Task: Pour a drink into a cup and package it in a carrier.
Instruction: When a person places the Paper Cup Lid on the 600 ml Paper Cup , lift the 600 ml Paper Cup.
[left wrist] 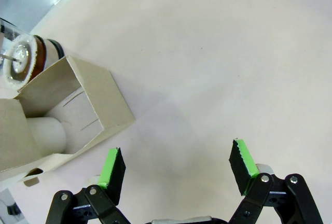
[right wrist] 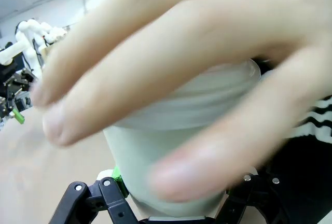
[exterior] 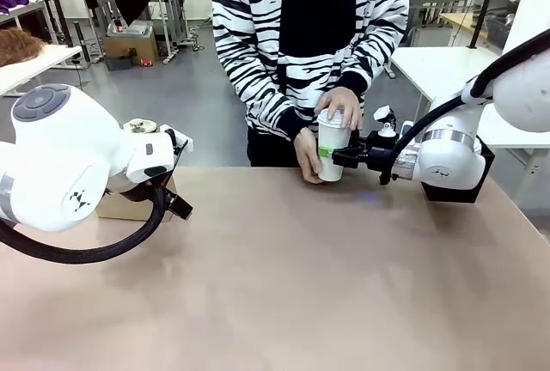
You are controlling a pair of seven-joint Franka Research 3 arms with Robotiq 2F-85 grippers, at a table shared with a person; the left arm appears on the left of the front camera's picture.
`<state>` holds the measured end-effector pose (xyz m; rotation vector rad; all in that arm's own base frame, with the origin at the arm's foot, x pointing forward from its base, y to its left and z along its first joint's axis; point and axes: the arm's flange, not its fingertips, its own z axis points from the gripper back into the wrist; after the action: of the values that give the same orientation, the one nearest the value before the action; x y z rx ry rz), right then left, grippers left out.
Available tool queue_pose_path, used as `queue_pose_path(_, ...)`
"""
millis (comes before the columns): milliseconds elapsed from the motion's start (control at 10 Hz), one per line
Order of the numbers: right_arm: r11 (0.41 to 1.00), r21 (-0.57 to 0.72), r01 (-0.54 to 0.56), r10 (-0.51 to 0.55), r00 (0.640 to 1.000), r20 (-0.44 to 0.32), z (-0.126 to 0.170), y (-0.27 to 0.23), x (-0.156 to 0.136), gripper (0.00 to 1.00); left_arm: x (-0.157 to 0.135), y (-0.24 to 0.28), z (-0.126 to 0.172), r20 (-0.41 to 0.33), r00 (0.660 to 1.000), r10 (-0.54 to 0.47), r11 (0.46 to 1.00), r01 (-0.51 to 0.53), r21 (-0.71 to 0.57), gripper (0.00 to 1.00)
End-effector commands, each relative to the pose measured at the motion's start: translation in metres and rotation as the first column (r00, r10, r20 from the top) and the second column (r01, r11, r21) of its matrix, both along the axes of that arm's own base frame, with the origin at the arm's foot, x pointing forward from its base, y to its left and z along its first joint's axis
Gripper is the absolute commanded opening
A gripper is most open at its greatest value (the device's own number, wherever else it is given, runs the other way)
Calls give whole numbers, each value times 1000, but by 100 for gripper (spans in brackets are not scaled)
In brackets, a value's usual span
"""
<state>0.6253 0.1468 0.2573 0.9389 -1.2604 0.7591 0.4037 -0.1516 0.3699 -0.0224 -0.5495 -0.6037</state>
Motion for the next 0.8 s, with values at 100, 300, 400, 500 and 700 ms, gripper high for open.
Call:
queue_pose_path(100,1000,1,-1,1,1000,6,6,2,-2,80,0,0,0,0,1000,-1,1000,1,-2,100)
queue_pose_path(300,1000,1,-1,1,1000,6,6,2,-2,80,0,0,0,0,1000,-1,1000,1,-2,100)
queue_pose_path(400,1000,1,-1,1,1000,6,6,2,-2,80,0,0,0,0,1000,-1,1000,1,-2,100)
queue_pose_path(500,1000,1,-1,1,1000,6,6,2,-2,80,0,0,0,0,1000,-1,1000,1,-2,100)
queue_pose_path(700,1000,1,-1,1,1000,6,6,2,-2,80,0,0,0,0,1000,-1,1000,1,-2,100)
